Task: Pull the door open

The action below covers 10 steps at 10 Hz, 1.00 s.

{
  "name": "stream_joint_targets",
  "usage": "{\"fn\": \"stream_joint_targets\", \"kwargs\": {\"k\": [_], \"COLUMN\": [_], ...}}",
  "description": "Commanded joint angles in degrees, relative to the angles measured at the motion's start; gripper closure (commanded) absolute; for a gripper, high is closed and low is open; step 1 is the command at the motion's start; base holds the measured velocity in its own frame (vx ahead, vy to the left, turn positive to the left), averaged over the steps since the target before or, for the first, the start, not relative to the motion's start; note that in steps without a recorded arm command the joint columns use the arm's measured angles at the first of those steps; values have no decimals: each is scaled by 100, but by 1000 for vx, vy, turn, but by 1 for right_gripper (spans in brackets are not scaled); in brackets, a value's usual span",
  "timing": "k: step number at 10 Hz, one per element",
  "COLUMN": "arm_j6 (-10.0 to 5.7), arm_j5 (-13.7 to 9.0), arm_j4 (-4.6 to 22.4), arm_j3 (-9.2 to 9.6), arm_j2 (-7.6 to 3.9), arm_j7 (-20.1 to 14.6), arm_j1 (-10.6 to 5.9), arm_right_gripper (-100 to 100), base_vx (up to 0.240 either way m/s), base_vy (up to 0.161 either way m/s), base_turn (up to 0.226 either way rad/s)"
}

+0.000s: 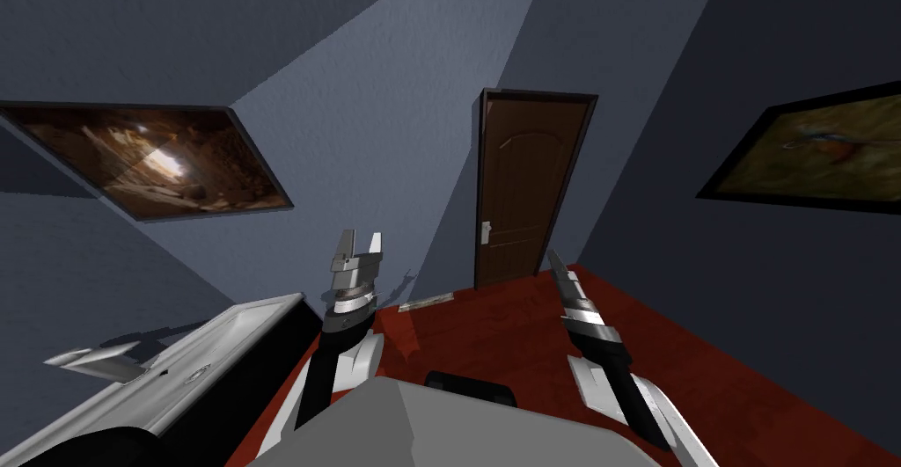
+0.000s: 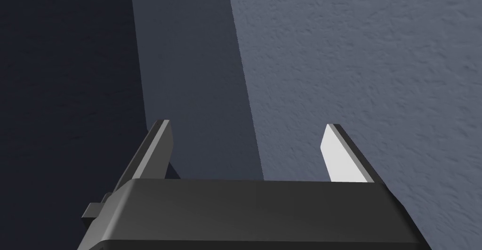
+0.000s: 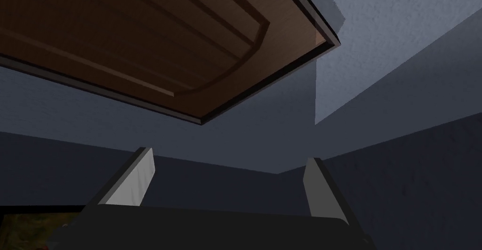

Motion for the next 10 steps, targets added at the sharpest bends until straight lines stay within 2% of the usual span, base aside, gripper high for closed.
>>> {"fn": "stream_joint_targets", "kwargs": {"k": [1, 5, 6, 10], "arm_j6": [13, 50, 50, 89], "arm_j5": [76, 642, 642, 1244], "arm_j4": [170, 932, 977, 1786], "arm_j3": [-64, -369, -369, -693], "arm_j2": [-19, -55, -55, -57], "arm_j7": [88, 642, 642, 1231], "arm_j1": [-123, -650, -650, -1210], "arm_right_gripper": [-100, -100, -100, -100], "base_vx": [70, 68, 59, 80], "base_vy": [-37, -62, -59, -63], "base_turn": [34, 122, 41, 128]}}
